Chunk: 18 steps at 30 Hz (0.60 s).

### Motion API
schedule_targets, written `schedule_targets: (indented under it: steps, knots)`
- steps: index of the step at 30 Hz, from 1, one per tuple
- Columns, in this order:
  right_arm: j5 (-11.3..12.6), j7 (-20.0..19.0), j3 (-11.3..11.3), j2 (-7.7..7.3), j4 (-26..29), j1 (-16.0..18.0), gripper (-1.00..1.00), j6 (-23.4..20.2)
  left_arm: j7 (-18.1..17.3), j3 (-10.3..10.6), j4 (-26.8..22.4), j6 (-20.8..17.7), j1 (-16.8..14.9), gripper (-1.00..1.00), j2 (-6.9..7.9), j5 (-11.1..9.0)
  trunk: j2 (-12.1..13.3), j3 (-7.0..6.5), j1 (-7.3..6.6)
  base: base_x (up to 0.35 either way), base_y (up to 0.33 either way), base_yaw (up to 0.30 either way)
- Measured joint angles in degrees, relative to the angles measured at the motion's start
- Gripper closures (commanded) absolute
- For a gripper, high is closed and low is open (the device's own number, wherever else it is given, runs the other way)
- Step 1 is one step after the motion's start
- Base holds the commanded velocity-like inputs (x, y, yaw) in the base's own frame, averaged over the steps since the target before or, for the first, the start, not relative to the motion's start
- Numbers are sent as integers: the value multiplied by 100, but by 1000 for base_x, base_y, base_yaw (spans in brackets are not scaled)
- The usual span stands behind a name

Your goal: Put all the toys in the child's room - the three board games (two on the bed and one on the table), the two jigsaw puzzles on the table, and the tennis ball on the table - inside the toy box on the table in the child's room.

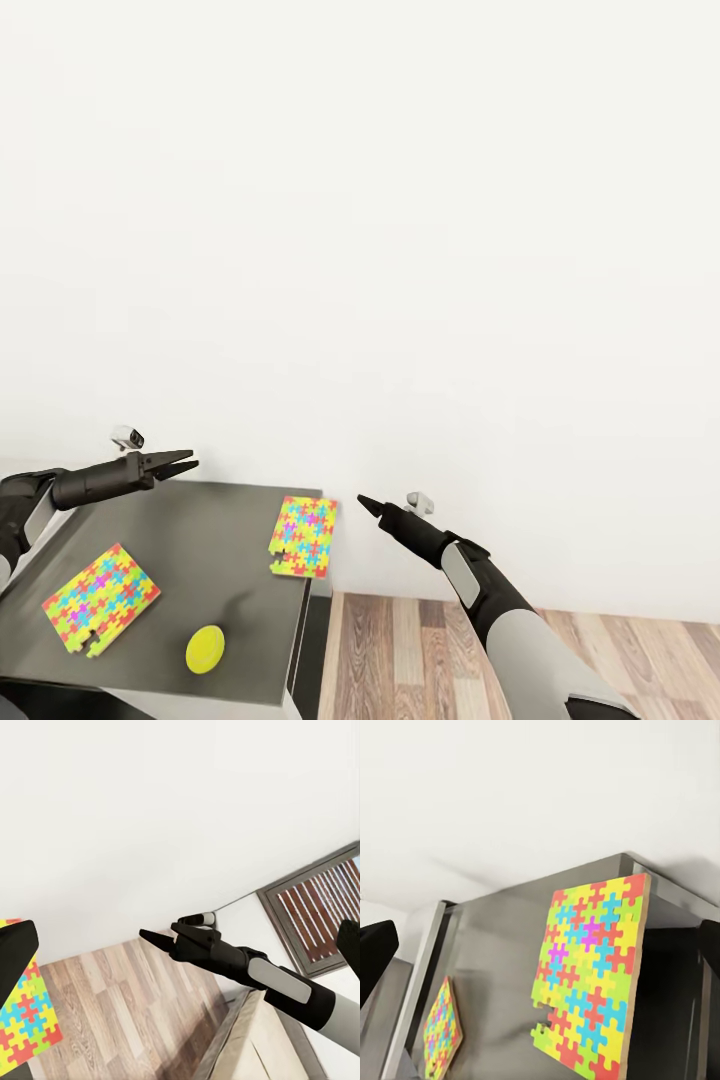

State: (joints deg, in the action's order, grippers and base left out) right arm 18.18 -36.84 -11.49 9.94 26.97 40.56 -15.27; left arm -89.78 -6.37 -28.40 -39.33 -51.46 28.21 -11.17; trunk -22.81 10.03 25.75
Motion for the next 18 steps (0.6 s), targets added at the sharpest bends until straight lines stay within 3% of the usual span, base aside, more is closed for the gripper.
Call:
schedule_targets:
  steps: [18]
  knots:
    - [0, 1, -3, 0, 0, 0, -100, 0, 0, 2, 0, 3, 0, -100, -1, 0, 0, -170, 0, 0, 0, 0]
